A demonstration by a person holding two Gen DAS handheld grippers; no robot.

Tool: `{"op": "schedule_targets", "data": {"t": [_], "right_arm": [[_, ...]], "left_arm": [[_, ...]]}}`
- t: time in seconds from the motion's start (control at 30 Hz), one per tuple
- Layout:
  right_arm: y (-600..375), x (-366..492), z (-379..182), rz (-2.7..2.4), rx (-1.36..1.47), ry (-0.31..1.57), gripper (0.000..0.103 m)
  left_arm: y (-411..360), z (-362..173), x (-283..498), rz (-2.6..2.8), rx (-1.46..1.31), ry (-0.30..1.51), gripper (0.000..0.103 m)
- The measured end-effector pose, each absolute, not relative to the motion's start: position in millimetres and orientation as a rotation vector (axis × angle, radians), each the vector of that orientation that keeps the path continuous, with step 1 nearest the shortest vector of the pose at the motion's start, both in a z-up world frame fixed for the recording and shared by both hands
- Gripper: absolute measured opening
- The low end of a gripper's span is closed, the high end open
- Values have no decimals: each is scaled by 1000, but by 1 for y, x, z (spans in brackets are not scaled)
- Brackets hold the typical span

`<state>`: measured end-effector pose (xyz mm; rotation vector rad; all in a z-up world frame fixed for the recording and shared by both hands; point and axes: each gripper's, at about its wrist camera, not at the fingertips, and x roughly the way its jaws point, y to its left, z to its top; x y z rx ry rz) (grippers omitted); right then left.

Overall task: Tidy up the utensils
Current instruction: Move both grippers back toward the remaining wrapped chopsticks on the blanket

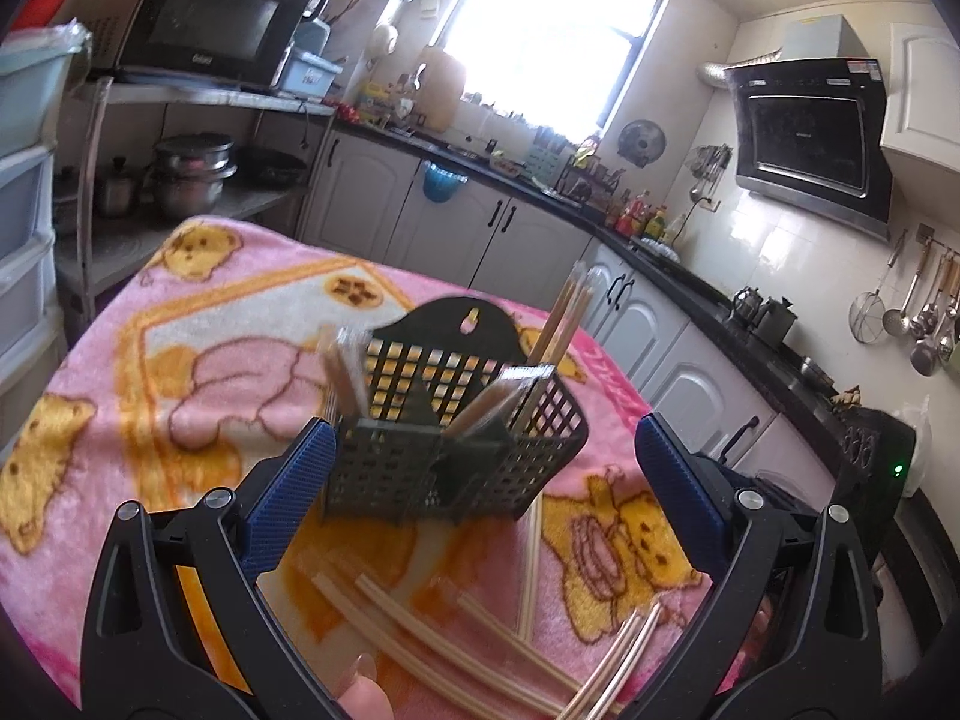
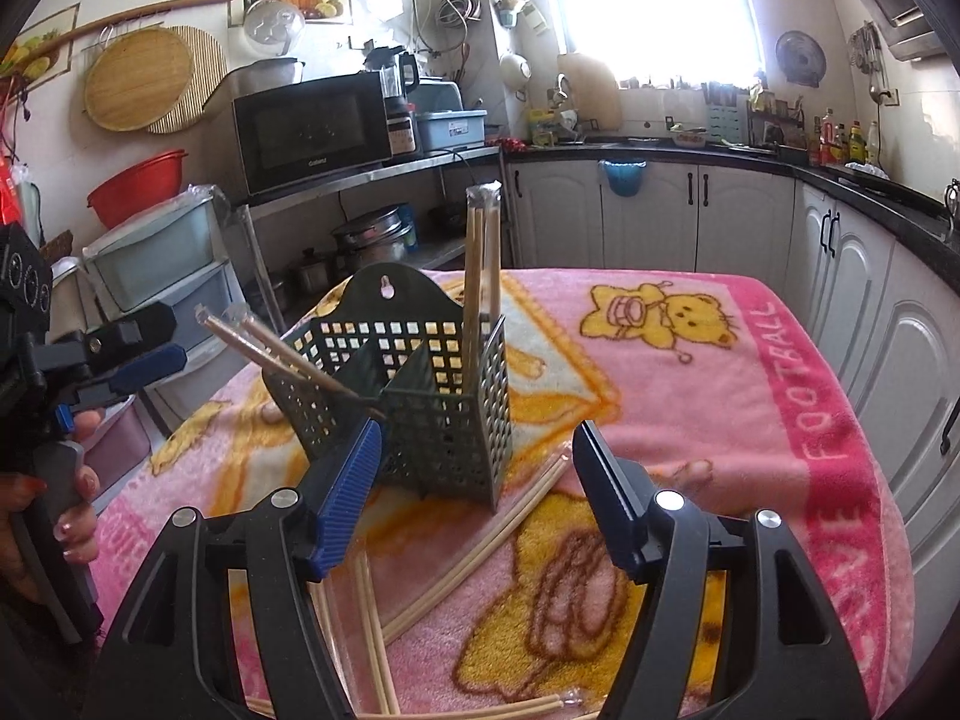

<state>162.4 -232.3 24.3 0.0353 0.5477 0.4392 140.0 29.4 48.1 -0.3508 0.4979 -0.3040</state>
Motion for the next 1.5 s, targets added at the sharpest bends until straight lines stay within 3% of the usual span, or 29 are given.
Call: {"op": "schedule_targets", "data": {"t": [1.2, 1.4, 1.5], "right_arm": [[-181, 160, -21, 556, -92, 721, 64], [-175, 164, -30, 561, -104, 757, 64], [-173, 167, -33, 563, -104, 771, 64]], "left_arm": [[58, -45, 152, -187, -414, 758, 92], [67, -60, 160, -183, -469, 793, 66], [72, -68, 165, -188, -522, 815, 59]]}}
